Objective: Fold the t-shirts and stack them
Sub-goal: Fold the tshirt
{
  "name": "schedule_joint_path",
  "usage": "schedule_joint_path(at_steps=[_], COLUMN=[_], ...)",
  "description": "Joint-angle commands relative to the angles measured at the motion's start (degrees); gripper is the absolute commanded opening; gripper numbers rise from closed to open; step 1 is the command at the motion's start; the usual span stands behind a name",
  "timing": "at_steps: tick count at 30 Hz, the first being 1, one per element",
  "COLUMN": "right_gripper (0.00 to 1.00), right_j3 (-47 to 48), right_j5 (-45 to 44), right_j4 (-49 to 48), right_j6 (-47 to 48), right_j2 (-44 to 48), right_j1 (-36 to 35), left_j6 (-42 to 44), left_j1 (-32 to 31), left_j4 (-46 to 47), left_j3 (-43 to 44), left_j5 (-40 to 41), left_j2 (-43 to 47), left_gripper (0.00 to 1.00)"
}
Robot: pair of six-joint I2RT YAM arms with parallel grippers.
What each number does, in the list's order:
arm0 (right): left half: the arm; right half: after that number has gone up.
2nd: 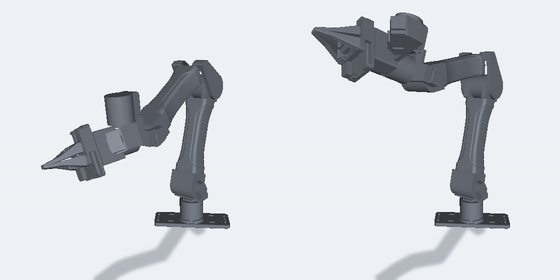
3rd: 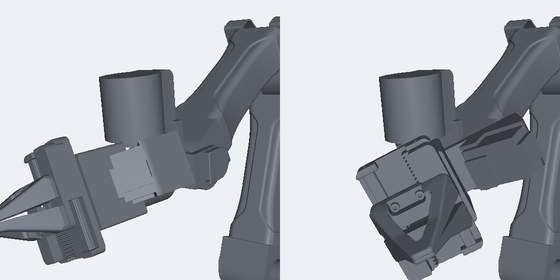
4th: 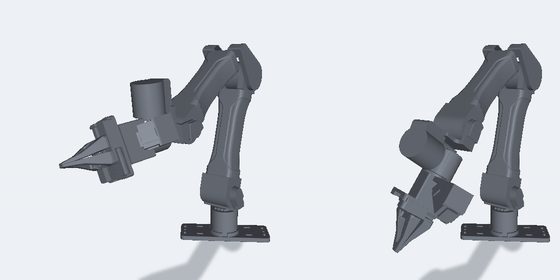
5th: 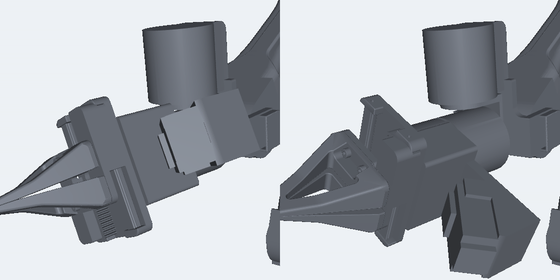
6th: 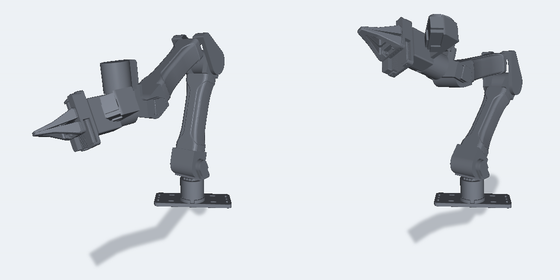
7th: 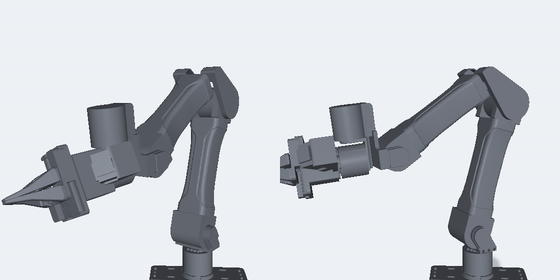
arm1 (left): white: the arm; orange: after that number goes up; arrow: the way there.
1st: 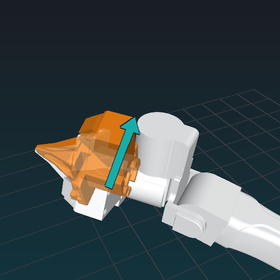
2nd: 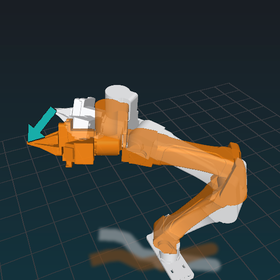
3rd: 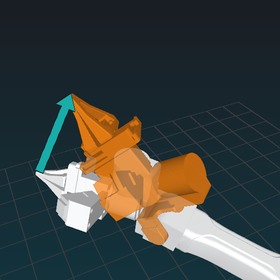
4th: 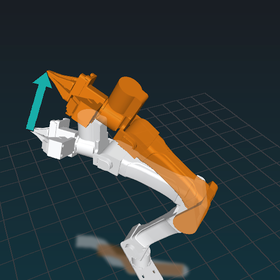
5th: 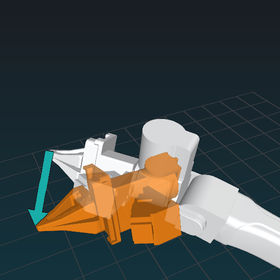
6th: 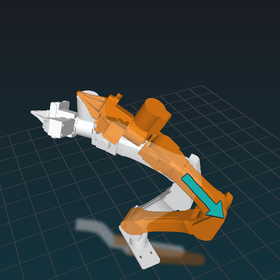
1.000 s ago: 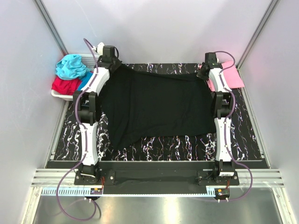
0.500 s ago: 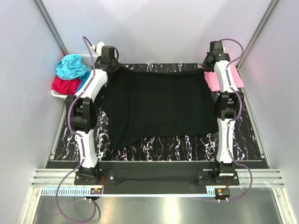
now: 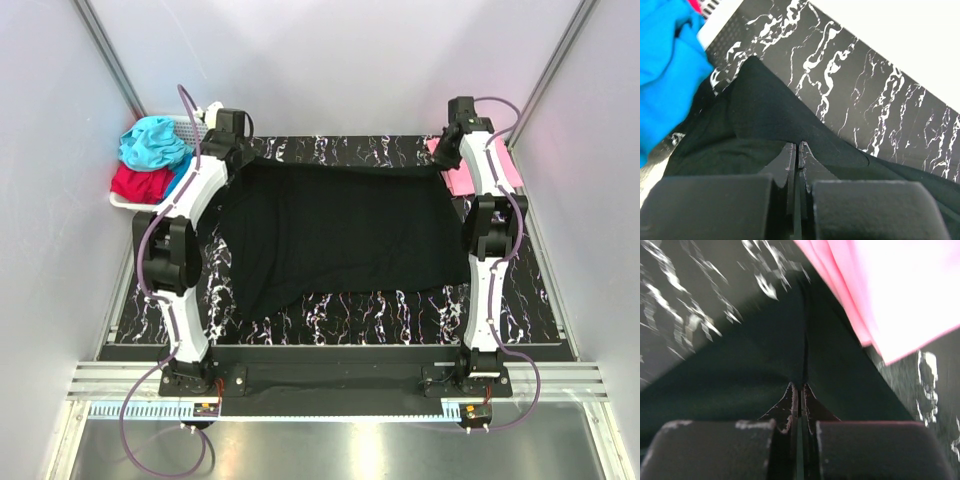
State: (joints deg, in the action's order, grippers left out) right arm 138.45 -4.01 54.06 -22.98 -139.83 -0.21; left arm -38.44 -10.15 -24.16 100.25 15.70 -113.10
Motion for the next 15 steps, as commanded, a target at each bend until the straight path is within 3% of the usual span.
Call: schedule_joint_path(at_steps=[1,15], right_gripper=[0.00,0.00], right_j3=[-2.74,-16.63], right_j5=[-1.35,-2.93], right_j4=[3.06,2.36], right_j6=[-1.62,-1.71], right_j2=[6.75,20.29], right_j1=[-0.14,-0.14], left_j6=[0.55,0.29], left_j1=[-0.31,-2.77], left_j4=[-0.70,-9.32], left_j3=[-0.67,-5.41], left_j5=[2.84,6.00], left_j2=[5.34,12.55], left_gripper=[0.00,0.00])
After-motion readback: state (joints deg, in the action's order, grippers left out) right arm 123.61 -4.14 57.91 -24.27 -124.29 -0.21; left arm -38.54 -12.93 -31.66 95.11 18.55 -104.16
